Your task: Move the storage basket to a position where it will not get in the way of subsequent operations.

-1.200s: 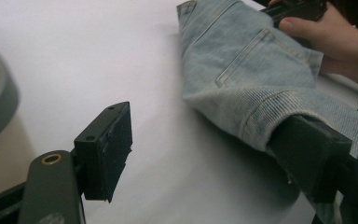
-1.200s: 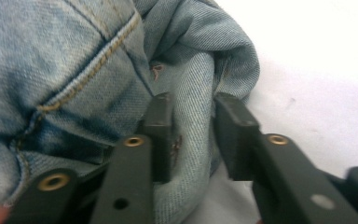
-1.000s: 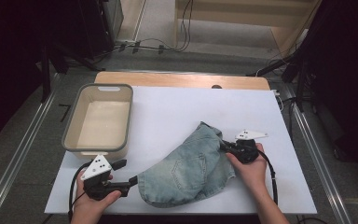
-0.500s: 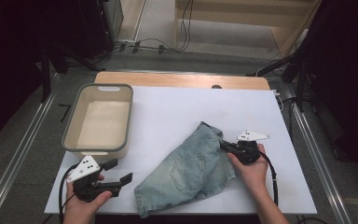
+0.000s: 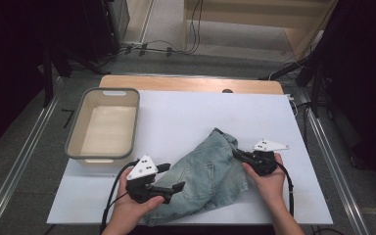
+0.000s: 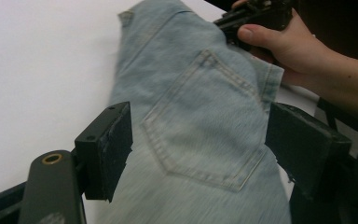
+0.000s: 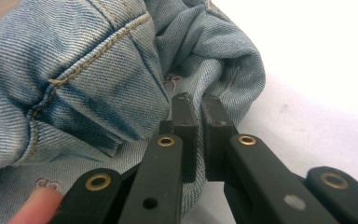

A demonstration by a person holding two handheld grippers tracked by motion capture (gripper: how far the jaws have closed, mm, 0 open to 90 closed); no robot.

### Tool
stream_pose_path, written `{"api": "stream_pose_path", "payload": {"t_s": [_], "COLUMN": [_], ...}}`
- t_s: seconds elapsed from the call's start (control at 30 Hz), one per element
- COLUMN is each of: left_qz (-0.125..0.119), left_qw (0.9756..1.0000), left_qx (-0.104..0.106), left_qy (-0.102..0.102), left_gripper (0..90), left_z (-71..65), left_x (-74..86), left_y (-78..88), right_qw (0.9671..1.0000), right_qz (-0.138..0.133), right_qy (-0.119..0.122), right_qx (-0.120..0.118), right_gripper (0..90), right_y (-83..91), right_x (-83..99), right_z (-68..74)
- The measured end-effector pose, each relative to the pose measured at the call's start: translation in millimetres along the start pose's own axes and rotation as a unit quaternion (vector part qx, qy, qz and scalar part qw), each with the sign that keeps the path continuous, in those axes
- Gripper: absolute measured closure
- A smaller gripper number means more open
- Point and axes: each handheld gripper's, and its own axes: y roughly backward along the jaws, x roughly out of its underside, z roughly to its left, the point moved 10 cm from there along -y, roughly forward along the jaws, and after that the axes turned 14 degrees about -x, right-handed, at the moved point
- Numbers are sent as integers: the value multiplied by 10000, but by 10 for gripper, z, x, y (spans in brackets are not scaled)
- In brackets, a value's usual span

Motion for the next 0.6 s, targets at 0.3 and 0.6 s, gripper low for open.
{"api": "stream_pose_path", "payload": {"t_s": [0.3, 0.6], "left_qz": [326, 515], "left_qw": [9988, 9980], "left_qx": [302, 219], "left_qy": [-205, -309], "left_gripper": [217, 194], "left_z": [-400, -582], "left_x": [-21, -9], "left_y": [-415, -685], "right_qw": [10000, 9999], "right_qz": [-59, -78], "right_qy": [30, 53], "right_qx": [-16, -34], "right_gripper": [848, 848], "right_y": [35, 48], "right_x": [-3, 1], "right_z": [30, 38]}}
